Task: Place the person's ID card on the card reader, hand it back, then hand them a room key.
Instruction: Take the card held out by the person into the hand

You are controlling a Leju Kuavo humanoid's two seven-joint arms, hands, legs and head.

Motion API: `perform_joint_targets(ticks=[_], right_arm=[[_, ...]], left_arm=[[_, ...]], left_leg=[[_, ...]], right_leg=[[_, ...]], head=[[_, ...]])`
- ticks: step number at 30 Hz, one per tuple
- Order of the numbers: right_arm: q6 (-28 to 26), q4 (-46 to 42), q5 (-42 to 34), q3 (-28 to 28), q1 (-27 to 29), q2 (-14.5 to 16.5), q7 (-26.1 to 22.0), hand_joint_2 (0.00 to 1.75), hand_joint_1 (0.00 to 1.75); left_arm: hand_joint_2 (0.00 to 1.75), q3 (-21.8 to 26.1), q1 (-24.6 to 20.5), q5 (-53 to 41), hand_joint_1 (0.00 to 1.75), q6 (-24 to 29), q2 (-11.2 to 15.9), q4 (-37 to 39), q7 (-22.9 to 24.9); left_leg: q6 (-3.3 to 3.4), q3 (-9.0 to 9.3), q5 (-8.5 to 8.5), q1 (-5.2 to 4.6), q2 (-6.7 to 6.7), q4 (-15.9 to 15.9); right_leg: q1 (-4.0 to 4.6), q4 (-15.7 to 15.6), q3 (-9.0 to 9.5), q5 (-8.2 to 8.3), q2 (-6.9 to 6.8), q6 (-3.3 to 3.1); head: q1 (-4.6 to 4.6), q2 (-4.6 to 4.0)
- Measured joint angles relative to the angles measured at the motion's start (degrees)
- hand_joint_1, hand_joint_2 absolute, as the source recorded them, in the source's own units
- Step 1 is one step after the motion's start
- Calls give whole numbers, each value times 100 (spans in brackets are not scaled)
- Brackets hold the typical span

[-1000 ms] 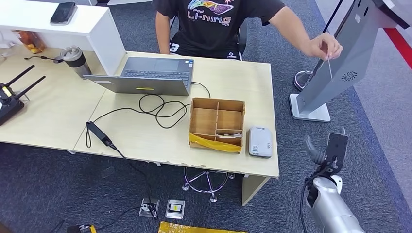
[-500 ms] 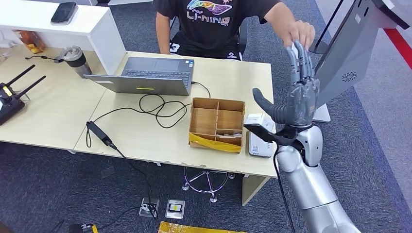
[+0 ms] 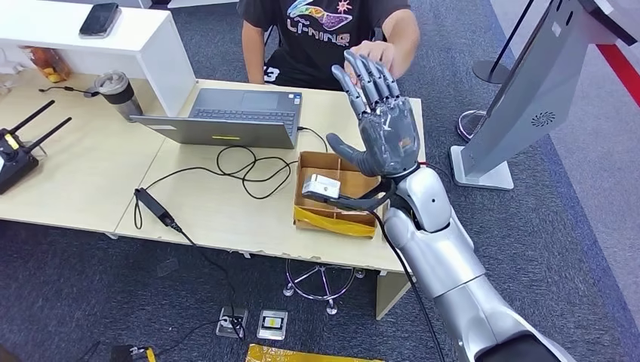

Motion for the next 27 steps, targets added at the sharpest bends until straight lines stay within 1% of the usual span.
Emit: perform_joint_targets(ticks=[4,8,13,19,21,22,23,24,26,27], right_arm=[[51,693,31,21,-250,57,213,175,0],[68,1154,33,25,-400,71,293,175,0],[60,1522,27,25,-467,77,283,175,0],[33,1771,1,25,-471,108,218,175,0],[23,1837,-21,25,-471,125,189,175,6],[18,1865,-32,25,-471,133,177,175,17],[10,1893,-45,25,-471,141,164,175,47],[1,1918,-54,25,-471,148,151,175,84],[-19,1962,-64,25,-471,155,127,175,149],[-28,1980,-68,25,-471,156,114,175,161]], left_arm=[[175,12,0,-16,0,5,-24,9,-2],[175,55,1,-26,0,6,-40,16,-2],[175,102,0,-46,0,15,-49,31,-1],[175,136,1,-47,0,92,-54,39,5],[175,140,1,-46,0,103,-55,39,6],[175,142,1,-45,0,104,-56,39,6],[175,145,1,-45,0,105,-57,39,5],[175,149,1,-45,0,106,-58,39,5],[175,161,1,-45,0,106,-62,39,3],[175,168,1,-45,0,106,-64,39,-1]], left_leg=[[0,0,0,0,0,1],[0,0,0,0,1,1],[0,0,0,0,1,1],[0,1,0,0,2,1],[0,1,0,0,2,1],[0,1,0,0,2,1],[0,1,0,0,2,1],[0,1,0,0,2,1],[0,1,0,0,2,1],[0,1,0,0,2,1]], right_leg=[[0,0,0,0,1,0],[0,-1,-1,0,2,0],[0,-1,-2,0,2,0],[0,-1,-2,0,4,0],[0,-1,-2,0,4,0],[0,-1,-2,0,4,0],[0,-1,-2,0,4,0],[0,-1,-3,0,4,0],[0,-1,-3,0,5,0],[0,-1,-3,0,5,0]], head=[[0,0],[0,0],[0,0],[1,0],[1,0],[0,0],[0,0],[0,0],[1,0],[1,0]])
